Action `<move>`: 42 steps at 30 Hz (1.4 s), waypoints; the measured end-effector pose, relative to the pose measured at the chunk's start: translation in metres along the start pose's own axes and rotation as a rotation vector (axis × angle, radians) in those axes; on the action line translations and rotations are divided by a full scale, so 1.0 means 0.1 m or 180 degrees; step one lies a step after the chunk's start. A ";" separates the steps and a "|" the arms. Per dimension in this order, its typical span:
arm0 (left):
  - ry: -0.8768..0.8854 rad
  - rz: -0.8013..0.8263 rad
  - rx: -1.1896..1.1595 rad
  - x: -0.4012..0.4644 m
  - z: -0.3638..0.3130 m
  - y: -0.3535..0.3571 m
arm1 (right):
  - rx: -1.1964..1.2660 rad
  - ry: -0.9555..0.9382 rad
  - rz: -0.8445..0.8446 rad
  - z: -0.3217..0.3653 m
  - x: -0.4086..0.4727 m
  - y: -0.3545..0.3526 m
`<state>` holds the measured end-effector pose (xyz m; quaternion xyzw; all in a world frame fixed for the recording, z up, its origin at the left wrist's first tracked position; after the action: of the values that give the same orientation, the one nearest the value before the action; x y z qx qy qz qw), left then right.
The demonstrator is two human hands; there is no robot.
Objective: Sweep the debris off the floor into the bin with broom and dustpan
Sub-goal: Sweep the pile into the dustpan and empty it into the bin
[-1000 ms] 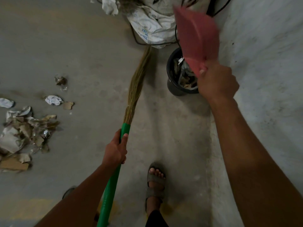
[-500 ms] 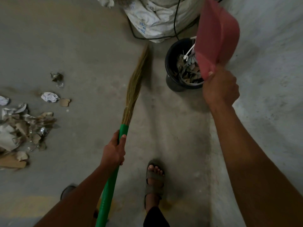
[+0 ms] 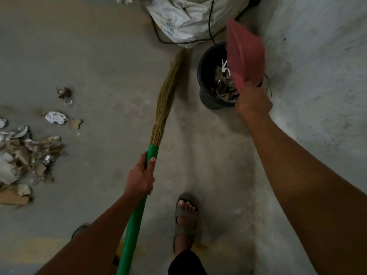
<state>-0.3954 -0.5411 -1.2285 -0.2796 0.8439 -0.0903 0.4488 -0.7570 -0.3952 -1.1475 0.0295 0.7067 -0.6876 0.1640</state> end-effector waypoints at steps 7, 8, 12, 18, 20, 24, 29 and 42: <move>-0.0047 -0.0034 -0.0036 0.05 -0.01 0.16 | 0.0395 -0.0033 0.0270 0.11 0.11 0.37; -0.0034 -0.0037 -0.0013 0.06 -0.01 0.18 | 0.0353 -0.0057 0.0280 0.08 0.11 0.42; -0.0055 -0.0042 0.0015 0.12 -0.01 0.28 | 0.0285 -0.0068 0.0278 0.01 0.15 0.57; -0.0044 -0.0034 -0.0038 0.10 -0.13 0.37 | 0.0290 -0.0023 0.0106 -0.23 -0.01 0.73; -0.0022 -0.0047 -0.0077 0.09 -0.17 0.38 | 0.0343 0.0024 0.0040 -0.37 -0.19 0.82; 0.0010 -0.0069 -0.0080 0.09 -0.23 0.35 | 0.0386 0.0236 0.0076 -0.55 -0.53 0.97; 0.0129 -0.0025 -0.0015 0.05 -0.32 0.27 | 0.0487 0.0410 0.0032 -0.59 -0.76 1.02; 0.0512 0.0690 0.1629 0.77 -1.04 0.26 | 0.0471 0.0510 -0.0142 -0.61 -0.96 1.08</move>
<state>-0.5237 -0.5722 -1.2331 -0.0573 0.8515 -0.2738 0.4435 -0.6496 -0.3117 -1.2253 0.0807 0.6653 -0.7368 0.0890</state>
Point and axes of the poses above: each hand's wrist, its own x-axis towards the middle knuckle, its own y-axis out of the palm, z = x × y, the point moved 3 cm from there along x, towards the middle knuckle, and after that the axes turned 3 degrees about -z, right-handed, at the moved point
